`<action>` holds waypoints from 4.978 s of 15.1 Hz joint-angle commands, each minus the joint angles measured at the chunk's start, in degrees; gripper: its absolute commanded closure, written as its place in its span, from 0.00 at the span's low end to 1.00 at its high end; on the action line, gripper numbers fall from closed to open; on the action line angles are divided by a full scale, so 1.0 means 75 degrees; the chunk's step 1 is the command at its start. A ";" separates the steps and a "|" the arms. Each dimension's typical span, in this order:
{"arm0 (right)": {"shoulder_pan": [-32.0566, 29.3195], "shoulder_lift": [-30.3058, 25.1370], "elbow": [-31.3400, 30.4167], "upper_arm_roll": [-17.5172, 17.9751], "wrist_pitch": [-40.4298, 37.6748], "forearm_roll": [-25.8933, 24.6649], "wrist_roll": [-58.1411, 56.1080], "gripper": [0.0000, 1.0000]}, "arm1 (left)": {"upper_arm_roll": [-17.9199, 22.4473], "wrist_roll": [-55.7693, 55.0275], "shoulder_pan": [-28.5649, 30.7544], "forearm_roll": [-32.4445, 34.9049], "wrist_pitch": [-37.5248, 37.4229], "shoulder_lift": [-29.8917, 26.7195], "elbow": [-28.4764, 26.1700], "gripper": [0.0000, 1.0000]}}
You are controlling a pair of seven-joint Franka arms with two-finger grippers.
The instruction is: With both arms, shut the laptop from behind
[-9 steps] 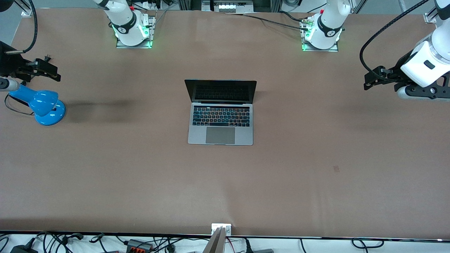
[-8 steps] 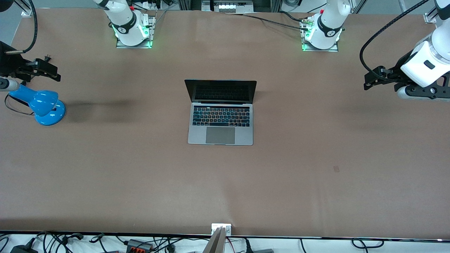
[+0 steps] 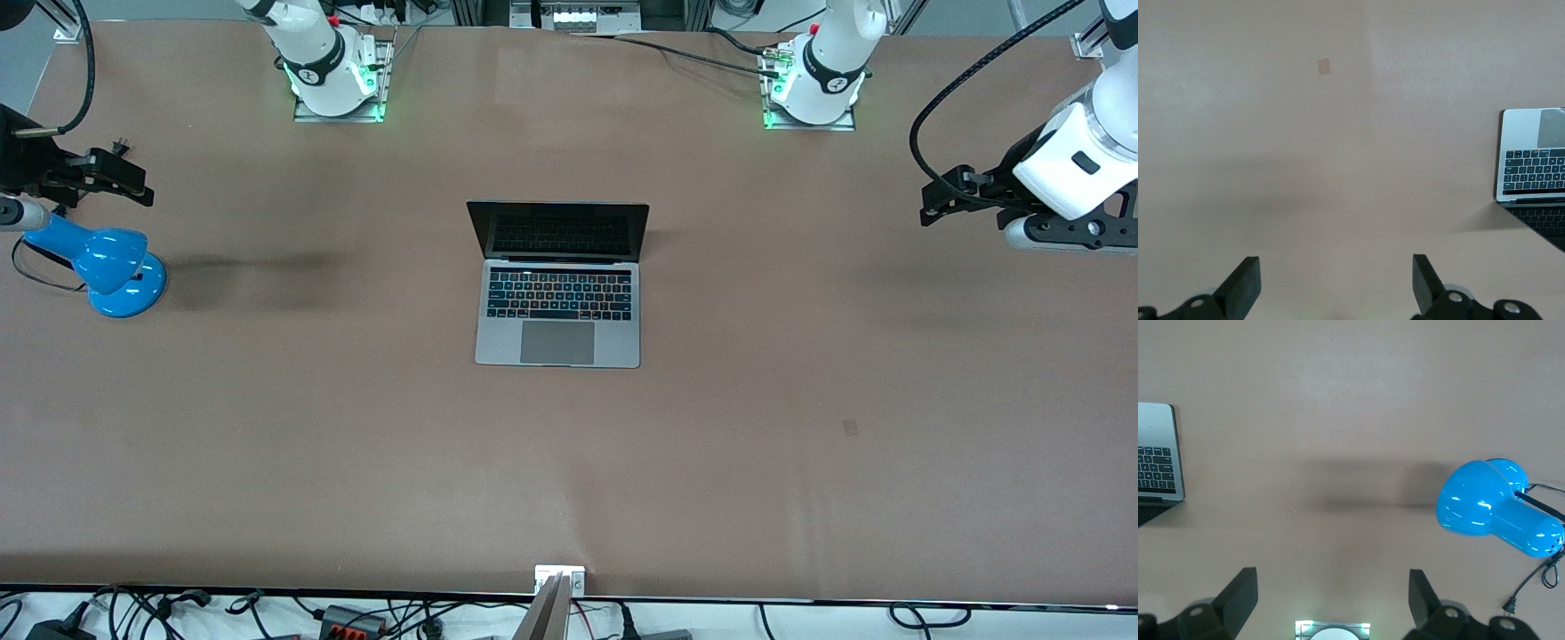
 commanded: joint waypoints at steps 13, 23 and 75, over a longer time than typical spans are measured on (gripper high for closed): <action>0.0023 0.0738 0.0175 0.0031 -0.0332 0.0035 -0.0025 0.10 | -0.0488 0.0080 -0.0076 -0.0718 -0.1202 -0.0038 0.0089 1.00; 0.0059 0.0703 0.0175 0.0055 -0.0895 0.0035 -0.0001 1.00 | -0.2082 -0.2345 -0.0239 -0.1631 -0.0804 0.0724 -0.0074 1.00; 0.5965 0.0703 -0.4161 0.0102 0.6310 0.1301 0.4663 1.00 | -0.4731 -0.3471 -0.0357 -0.1668 0.5008 0.1134 -0.3895 1.00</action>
